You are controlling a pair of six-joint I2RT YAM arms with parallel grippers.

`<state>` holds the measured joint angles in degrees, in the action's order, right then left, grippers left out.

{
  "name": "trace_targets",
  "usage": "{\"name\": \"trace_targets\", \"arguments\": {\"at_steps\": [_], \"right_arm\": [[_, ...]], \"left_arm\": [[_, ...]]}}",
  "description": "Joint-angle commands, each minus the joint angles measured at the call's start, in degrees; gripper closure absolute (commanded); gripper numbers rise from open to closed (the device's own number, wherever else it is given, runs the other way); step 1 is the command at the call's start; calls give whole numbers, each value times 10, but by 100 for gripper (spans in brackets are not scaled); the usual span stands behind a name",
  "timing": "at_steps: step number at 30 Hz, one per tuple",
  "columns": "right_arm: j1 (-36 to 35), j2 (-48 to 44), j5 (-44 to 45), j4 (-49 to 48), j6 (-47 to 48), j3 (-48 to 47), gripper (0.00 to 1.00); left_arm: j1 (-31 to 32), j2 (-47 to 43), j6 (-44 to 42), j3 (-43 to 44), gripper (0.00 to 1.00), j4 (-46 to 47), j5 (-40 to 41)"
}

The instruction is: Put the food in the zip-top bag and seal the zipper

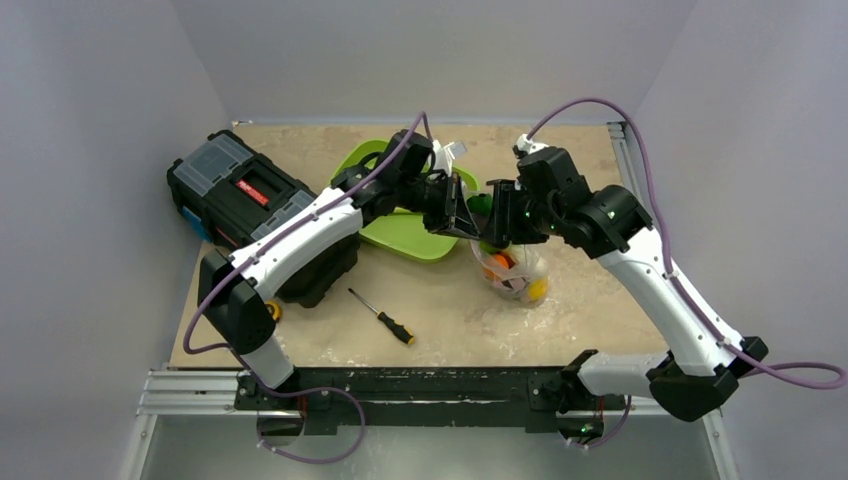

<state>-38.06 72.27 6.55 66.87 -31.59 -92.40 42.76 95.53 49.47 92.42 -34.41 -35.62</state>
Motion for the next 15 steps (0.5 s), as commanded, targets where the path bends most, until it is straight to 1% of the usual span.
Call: {"name": "trace_targets", "arguments": {"at_steps": [1,4,9,10,12,13,15], "right_arm": [[2,-25,8,-97,12,40,99],[1,-34,5,-85,20,58,100],[1,-71,14,-84,75,122,100],[1,-78,18,-91,88,135,98],[2,-85,34,-98,105,153,87],[1,-85,44,-93,105,151,81],[1,-80,54,-79,108,137,74]], "left_arm": [[8,-43,42,-2,100,81,-45],[9,-47,50,-8,100,95,-46],[8,-48,54,-6,100,98,-51],[9,-48,55,-6,100,99,-52],[8,-49,58,-5,100,100,-54],[8,-49,59,-5,100,98,-55],[8,-52,58,-5,100,93,-54]]}}
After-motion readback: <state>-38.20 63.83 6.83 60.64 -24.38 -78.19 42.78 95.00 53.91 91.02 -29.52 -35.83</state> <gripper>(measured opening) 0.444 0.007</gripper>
